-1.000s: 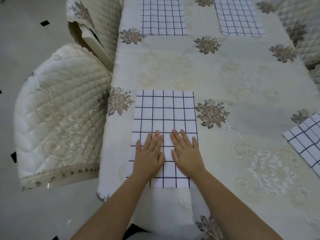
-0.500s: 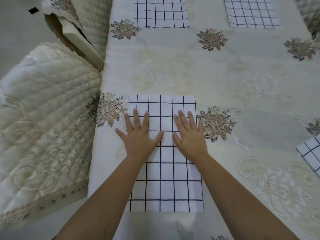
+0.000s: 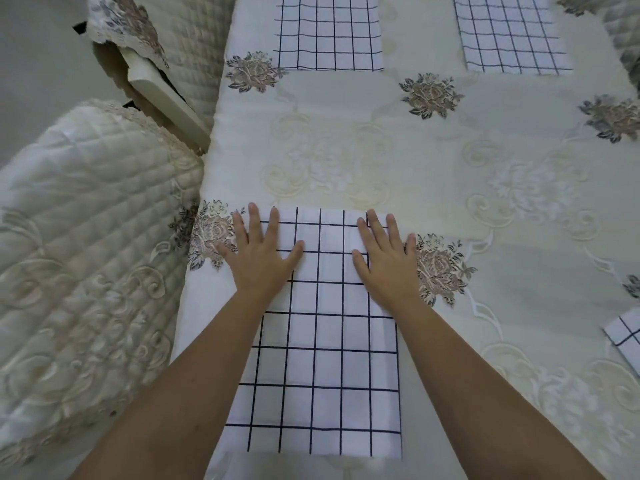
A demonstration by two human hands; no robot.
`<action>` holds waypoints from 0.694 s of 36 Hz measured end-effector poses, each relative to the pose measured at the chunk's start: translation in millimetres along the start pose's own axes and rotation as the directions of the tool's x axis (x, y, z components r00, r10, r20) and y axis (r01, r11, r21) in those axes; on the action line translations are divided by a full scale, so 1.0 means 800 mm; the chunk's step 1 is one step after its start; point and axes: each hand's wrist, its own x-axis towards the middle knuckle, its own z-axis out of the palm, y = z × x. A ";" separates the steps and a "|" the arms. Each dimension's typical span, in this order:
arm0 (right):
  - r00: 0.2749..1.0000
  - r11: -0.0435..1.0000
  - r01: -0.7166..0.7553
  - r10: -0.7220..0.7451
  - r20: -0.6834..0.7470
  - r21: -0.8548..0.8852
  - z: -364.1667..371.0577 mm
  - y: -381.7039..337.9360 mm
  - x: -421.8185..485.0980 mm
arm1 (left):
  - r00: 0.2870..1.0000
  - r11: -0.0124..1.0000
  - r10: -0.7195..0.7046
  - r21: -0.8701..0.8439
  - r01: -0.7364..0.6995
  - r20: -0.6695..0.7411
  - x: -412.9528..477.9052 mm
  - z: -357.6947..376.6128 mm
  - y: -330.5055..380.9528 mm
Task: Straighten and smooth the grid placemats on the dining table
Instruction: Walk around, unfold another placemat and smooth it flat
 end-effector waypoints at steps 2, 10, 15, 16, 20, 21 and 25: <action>1.000 1.000 -0.006 0.006 0.000 0.016 0.000 0.002 -0.004 | 1.000 1.000 0.007 0.004 -0.008 0.006 -0.004 -0.001 -0.004; 0.991 0.998 -0.017 0.024 -0.131 0.053 0.020 0.028 -0.069 | 0.996 0.997 0.072 -0.034 -0.074 -0.058 -0.064 0.001 -0.051; 0.986 0.993 -0.049 0.065 -0.151 0.105 0.027 0.027 -0.127 | 0.999 0.998 0.038 -0.058 -0.040 -0.033 -0.118 0.006 -0.067; 0.989 0.991 -0.061 0.076 -0.126 0.117 0.028 0.025 -0.140 | 0.999 0.998 0.033 -0.050 -0.034 -0.018 -0.129 0.007 -0.070; 0.988 0.982 -0.099 0.116 -0.100 0.159 0.038 0.014 -0.186 | 0.999 0.998 0.034 -0.062 -0.034 0.008 -0.166 0.009 -0.078; 0.984 0.980 -0.114 0.133 -0.115 0.164 0.042 0.013 -0.196 | 0.999 0.998 0.033 -0.061 -0.032 0.015 -0.175 0.008 -0.079; 0.978 0.976 -0.149 0.169 -0.121 0.162 0.053 0.010 -0.228 | 0.999 0.997 0.044 -0.056 -0.044 0.011 -0.202 0.008 -0.084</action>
